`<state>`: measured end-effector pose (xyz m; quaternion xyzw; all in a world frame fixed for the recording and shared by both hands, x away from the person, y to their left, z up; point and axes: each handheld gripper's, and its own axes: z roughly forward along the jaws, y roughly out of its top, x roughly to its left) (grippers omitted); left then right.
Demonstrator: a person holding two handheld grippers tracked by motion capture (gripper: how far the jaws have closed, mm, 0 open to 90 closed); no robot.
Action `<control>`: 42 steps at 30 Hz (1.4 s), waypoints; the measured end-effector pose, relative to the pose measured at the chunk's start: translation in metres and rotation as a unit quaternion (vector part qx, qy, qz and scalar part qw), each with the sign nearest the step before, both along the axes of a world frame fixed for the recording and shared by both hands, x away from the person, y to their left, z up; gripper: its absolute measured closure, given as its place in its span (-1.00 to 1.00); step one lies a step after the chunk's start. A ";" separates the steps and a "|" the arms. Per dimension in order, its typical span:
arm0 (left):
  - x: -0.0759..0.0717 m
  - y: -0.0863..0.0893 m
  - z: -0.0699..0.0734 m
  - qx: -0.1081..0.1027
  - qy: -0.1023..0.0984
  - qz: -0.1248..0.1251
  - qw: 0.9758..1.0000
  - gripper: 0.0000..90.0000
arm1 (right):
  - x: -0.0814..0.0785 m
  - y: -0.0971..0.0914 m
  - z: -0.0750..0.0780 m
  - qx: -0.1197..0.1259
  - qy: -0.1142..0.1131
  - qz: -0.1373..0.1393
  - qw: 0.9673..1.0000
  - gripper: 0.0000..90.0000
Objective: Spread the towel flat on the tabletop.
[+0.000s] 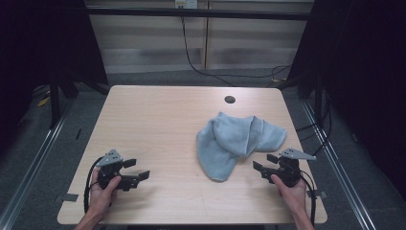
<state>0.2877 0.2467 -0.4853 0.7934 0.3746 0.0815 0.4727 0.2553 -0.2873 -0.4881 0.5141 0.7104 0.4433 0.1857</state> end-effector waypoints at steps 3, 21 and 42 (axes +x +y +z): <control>0.000 -0.001 -0.001 -0.002 0.002 0.000 1.000 -0.56 | -0.001 -0.001 0.001 0.005 0.006 0.002 1.000 -0.35; 0.002 -0.004 -0.002 -0.006 0.006 -0.005 1.000 -0.62 | 0.019 0.010 0.024 -0.001 0.019 0.066 0.998 -0.48; 0.001 0.000 0.001 -0.028 0.002 0.004 1.000 -0.65 | 0.099 0.033 0.030 -0.003 0.042 0.097 0.994 -0.64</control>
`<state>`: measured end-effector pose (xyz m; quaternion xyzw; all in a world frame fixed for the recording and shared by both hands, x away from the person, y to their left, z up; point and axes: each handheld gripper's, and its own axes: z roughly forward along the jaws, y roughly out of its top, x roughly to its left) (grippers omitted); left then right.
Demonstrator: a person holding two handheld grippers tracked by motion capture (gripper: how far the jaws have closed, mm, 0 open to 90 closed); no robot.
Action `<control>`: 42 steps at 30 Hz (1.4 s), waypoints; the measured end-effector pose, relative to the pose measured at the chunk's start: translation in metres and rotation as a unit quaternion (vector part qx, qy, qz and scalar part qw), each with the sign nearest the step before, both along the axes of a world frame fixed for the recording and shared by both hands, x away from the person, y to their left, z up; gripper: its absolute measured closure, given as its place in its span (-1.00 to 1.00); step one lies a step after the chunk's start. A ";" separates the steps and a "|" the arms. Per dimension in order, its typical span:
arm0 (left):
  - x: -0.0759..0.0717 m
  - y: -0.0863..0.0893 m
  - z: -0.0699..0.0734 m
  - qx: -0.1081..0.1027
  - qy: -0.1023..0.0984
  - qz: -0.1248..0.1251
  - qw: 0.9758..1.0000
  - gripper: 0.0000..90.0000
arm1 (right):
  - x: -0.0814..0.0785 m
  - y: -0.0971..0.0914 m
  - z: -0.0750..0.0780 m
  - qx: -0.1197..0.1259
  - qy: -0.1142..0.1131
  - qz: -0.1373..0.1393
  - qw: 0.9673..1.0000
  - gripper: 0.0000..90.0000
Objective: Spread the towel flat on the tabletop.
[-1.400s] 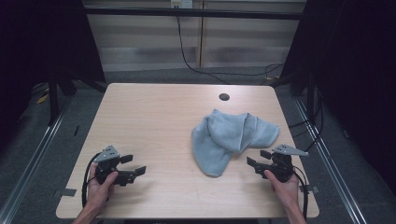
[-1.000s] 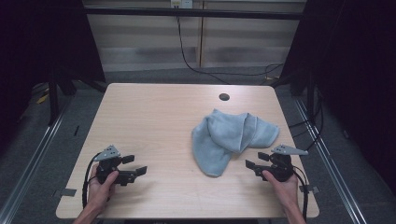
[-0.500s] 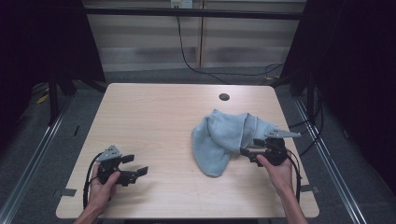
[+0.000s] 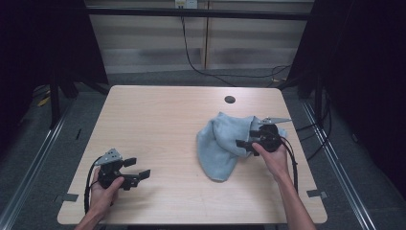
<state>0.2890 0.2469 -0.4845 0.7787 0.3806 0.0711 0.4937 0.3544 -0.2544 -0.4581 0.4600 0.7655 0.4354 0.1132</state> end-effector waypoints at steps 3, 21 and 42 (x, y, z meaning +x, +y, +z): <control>0.000 0.001 0.001 0.001 -0.001 -0.003 1.000 -0.65 | 0.011 0.002 -0.006 -0.014 0.008 -0.002 1.000 -0.65; 0.002 -0.003 -0.001 0.010 0.001 -0.011 1.000 -0.63 | 0.008 0.030 -0.041 -0.034 0.031 0.011 0.999 0.09; -0.001 -0.008 0.015 -0.001 -0.013 0.013 1.000 -0.45 | -0.043 0.128 -0.040 -0.014 0.024 0.154 0.988 0.05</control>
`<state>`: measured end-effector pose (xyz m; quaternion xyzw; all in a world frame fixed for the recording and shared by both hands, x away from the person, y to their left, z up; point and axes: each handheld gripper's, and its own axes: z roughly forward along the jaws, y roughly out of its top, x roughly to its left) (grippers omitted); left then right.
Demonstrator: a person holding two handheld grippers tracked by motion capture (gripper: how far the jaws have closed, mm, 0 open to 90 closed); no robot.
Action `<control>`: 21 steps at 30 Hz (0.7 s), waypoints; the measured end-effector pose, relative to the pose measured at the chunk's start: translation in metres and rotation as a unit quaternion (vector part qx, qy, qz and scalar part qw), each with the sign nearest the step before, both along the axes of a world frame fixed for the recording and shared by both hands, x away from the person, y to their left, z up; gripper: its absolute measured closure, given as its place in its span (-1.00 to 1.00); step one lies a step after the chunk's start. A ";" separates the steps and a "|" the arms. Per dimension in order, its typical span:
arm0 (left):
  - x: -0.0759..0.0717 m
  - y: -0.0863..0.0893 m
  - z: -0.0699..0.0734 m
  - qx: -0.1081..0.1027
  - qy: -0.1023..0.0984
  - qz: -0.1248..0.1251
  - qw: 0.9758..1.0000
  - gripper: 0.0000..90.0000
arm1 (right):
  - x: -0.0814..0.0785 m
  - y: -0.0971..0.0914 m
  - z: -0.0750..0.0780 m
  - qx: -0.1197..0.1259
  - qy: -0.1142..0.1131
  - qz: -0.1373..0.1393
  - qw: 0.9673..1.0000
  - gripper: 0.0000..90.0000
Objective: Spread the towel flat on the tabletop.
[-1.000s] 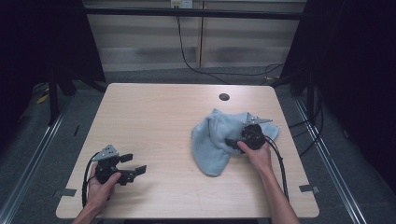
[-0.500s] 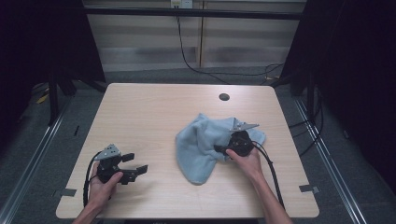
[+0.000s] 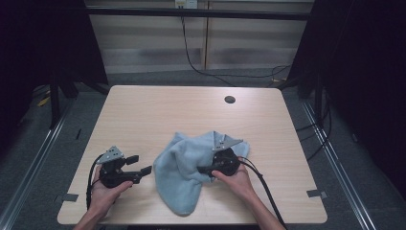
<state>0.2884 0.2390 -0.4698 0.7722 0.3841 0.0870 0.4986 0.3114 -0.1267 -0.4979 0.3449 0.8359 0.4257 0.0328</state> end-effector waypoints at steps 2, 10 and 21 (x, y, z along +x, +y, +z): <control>0.000 0.000 0.006 -0.014 -0.006 -0.001 1.000 -0.44 | -0.004 0.006 0.004 0.000 0.003 0.002 1.000 -0.07; 0.013 -0.018 0.036 -0.022 -0.032 -0.010 0.999 -0.29 | -0.013 -0.022 0.036 0.033 -0.021 -0.008 0.999 -0.14; 0.058 -0.078 0.032 0.004 -0.004 -0.051 0.999 -0.31 | 0.034 -0.061 0.030 0.011 -0.016 -0.068 0.997 -0.03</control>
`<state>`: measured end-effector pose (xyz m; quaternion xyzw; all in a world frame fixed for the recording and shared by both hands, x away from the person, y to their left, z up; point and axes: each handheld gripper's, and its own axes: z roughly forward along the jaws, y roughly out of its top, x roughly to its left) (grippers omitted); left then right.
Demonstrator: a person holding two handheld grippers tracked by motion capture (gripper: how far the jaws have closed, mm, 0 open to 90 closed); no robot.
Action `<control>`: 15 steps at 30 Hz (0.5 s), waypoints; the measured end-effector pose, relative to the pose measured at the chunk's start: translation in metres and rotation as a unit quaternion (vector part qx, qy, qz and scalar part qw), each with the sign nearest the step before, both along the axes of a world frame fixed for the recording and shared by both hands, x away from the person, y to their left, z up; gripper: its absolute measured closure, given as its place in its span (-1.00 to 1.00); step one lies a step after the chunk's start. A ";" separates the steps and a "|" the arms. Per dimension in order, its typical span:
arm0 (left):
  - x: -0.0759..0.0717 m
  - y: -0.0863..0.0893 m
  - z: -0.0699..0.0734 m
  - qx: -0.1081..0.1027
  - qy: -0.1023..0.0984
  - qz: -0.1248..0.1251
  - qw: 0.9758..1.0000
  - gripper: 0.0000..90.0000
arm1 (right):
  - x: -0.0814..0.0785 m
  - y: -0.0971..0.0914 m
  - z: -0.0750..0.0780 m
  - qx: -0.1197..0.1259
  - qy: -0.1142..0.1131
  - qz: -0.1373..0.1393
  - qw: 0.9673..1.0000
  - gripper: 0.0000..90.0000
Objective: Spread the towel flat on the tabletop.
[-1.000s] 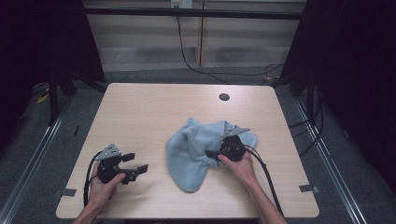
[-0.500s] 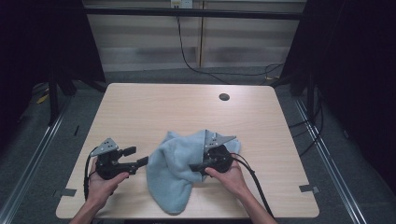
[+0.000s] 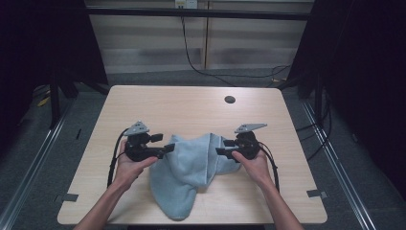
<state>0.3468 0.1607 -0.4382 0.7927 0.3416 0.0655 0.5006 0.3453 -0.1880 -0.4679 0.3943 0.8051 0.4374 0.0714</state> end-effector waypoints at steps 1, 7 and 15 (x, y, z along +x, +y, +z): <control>0.003 -0.004 -0.004 0.007 0.006 -0.010 1.000 -0.31 | 0.004 0.004 -0.003 -0.003 0.004 0.001 1.000 -0.07; 0.008 -0.019 -0.034 0.048 0.043 -0.036 0.997 -0.03 | 0.019 0.028 -0.022 -0.022 0.009 0.012 1.000 -0.30; 0.008 -0.009 -0.036 0.009 0.063 -0.063 0.996 0.65 | 0.010 0.029 -0.034 -0.004 0.017 0.018 1.000 0.46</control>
